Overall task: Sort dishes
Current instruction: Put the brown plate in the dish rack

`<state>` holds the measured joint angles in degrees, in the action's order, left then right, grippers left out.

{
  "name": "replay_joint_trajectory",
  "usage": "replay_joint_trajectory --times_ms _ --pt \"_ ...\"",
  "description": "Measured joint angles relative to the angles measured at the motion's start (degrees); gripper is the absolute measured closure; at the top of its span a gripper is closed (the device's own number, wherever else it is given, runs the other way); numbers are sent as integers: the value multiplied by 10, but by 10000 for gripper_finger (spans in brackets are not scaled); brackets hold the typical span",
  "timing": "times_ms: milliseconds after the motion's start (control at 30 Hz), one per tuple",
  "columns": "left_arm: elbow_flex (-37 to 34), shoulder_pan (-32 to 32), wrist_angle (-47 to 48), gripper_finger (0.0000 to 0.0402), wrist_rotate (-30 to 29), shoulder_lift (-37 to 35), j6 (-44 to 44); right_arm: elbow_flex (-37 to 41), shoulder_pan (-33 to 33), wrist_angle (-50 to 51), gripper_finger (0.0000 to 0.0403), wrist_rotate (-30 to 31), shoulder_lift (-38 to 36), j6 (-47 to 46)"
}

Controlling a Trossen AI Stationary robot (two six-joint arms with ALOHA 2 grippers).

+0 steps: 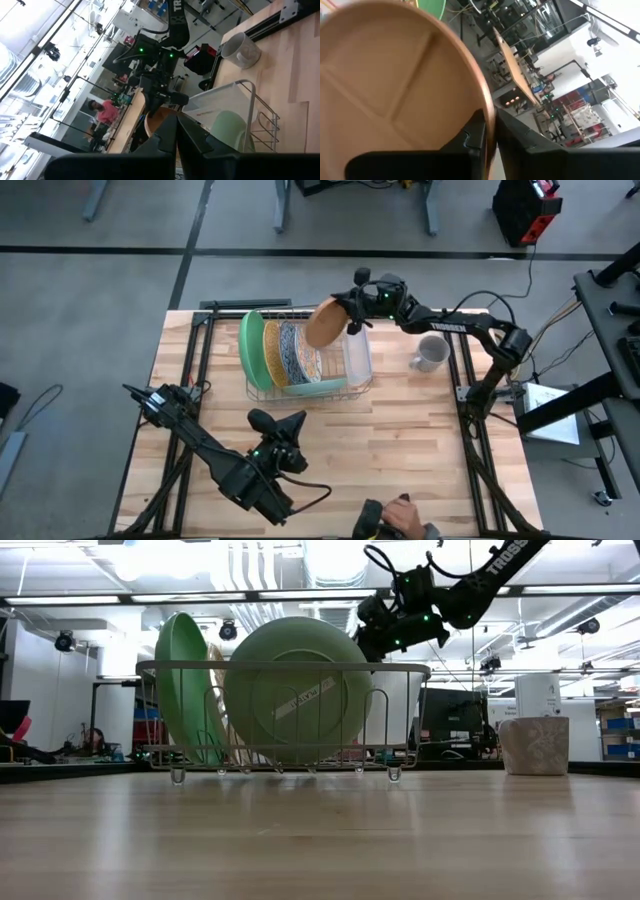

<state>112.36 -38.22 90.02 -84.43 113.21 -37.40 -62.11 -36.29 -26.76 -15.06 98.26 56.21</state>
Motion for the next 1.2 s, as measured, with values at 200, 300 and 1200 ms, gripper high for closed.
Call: replay_joint_trajectory --times_ms 200,300,1200 --pt "0 0 0 401 1 0 -18 0 0 18 342 1 0 0" --pt "0 0 0 401 10 0 -22 0 0 35 328 1 0 0" --pt "0 1 0 401 15 0 -43 0 0 166 150 92 -13 -127"
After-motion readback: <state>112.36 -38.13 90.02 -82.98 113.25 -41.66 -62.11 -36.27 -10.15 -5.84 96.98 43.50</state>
